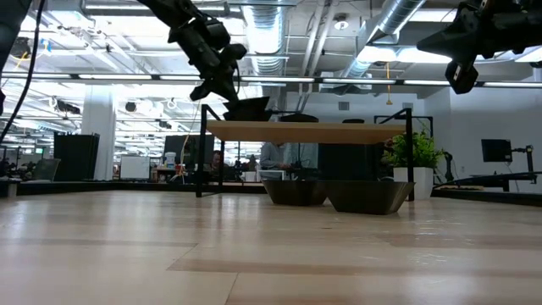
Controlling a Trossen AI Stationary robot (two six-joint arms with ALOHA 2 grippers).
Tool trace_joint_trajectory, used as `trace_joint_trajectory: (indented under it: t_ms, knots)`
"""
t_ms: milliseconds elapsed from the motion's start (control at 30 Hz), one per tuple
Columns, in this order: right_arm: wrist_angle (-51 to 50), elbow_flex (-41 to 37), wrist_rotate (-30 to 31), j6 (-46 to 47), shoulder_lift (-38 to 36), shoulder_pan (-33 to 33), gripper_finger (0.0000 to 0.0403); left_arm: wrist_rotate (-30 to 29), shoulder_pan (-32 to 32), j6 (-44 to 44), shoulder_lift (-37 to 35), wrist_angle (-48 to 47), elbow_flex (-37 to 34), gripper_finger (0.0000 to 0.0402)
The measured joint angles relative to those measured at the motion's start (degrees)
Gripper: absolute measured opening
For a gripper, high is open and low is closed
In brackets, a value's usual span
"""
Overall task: Pick & Place Mini shaped plates
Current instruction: Stack the bottom black distorted square plate on top of the other black distorted square plates on the shelf
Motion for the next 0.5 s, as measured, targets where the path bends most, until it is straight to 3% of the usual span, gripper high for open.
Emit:
trace_joint_trajectory:
  t_ms: [500]
  knots:
    - [0.0, 0.0, -0.02, 0.02, 0.0, 0.02, 0.0001, -3.26, -0.33, 0.0, 0.0, -0.29, -0.04, 0.0015]
